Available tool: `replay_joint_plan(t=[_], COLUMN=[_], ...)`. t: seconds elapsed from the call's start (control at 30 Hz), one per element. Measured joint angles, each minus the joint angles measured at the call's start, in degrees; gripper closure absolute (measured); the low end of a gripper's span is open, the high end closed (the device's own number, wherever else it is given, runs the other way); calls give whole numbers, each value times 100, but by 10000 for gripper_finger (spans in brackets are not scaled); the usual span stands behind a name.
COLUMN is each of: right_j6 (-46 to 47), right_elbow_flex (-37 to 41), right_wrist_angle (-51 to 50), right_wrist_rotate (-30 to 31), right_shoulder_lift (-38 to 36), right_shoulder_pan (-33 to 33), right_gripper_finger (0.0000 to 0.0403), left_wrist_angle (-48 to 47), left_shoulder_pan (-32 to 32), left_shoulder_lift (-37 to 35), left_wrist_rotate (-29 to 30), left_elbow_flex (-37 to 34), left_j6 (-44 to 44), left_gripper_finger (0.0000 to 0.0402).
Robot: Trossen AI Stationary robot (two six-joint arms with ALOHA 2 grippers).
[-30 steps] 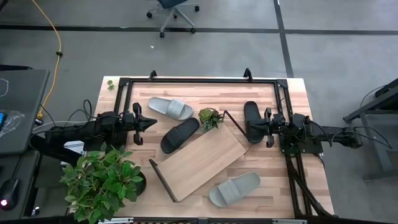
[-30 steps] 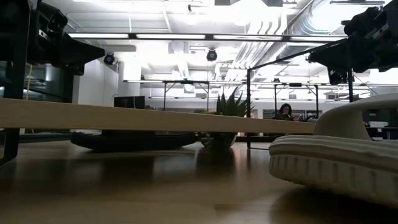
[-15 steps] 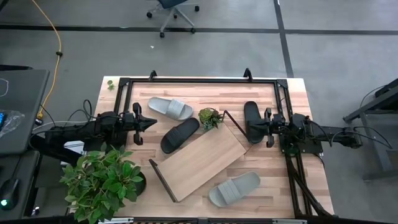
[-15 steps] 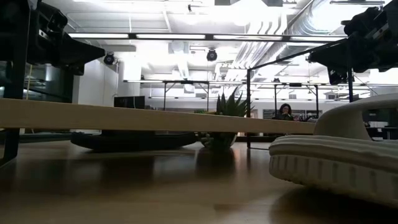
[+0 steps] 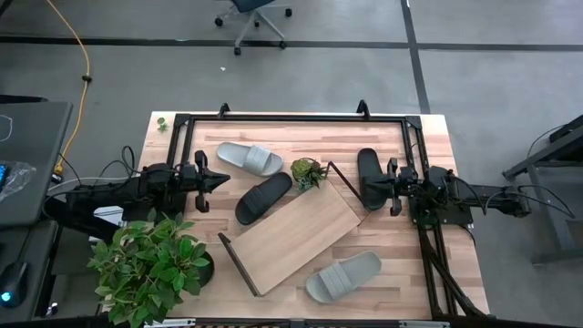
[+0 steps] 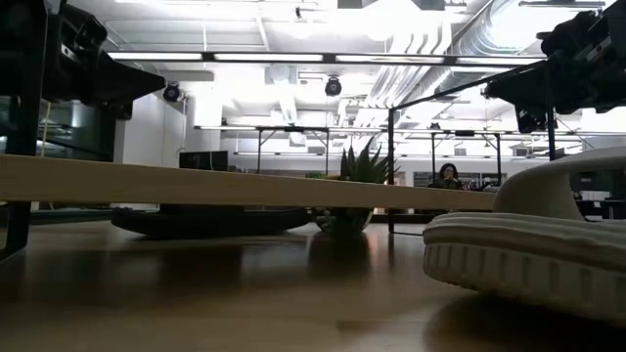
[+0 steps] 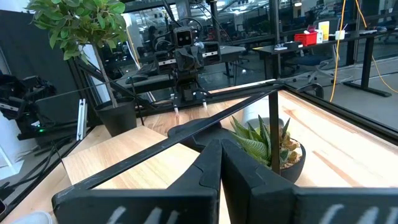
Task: Pick and place slides into the shelf
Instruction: Put the right black slipper on the shelf
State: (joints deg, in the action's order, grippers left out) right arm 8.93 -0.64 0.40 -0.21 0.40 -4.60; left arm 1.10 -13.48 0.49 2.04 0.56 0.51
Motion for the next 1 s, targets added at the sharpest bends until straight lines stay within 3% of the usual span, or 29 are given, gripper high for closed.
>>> replay_joint_plan(t=[0.27,0.5,0.73,0.87,1.0], right_j6=[116,2517,4866,4808,3425], right_elbow_flex=[2,2,2,2,-414], right_wrist_angle=[51,144,457,2245,3645], right_wrist_rotate=[17,131,766,1200,1921], right_shoulder_lift=[0,0,0,0,-2], right_shoulder_pan=[0,-2,-4,0,0], right_gripper_finger=[403,403,403,403,403], left_wrist_angle=[1,2,40,39,48], left_shoulder_pan=[-2,0,0,0,0], left_shoulder_lift=[1,0,0,2,2], left_wrist_rotate=[-2,-2,192,208,292], left_elbow_flex=[1,2,2,2,2], left_j6=[1344,2816,2829,2775,2694], left_gripper_finger=[396,397,397,397,396])
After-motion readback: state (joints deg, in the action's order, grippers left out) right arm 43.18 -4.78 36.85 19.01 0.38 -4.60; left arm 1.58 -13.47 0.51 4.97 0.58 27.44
